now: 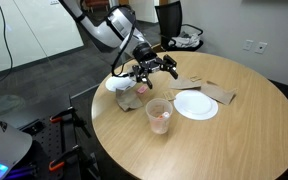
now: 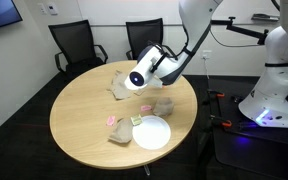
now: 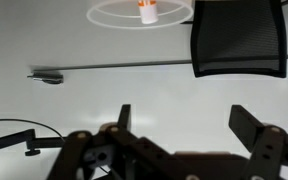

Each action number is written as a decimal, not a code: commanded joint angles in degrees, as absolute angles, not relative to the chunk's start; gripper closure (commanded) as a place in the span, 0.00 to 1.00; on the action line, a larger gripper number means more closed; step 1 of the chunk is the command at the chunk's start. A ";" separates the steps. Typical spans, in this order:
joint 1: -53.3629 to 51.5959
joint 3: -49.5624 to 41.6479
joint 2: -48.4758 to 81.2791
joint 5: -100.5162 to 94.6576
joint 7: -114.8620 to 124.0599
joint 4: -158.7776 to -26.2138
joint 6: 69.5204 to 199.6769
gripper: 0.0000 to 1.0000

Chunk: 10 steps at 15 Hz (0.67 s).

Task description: Put the marker in the cup

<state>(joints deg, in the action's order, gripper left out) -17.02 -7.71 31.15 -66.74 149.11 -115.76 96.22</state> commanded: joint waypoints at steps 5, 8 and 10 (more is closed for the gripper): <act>-9.18 0.40 20.54 -66.29 142.62 -122.34 95.65 0.00; -7.94 1.31 18.90 -65.87 140.45 -122.40 95.54 0.00; -7.55 1.57 18.04 -65.64 139.49 -122.40 95.37 0.00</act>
<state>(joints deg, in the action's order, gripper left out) -9.16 0.02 21.32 -66.38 141.71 -120.60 95.85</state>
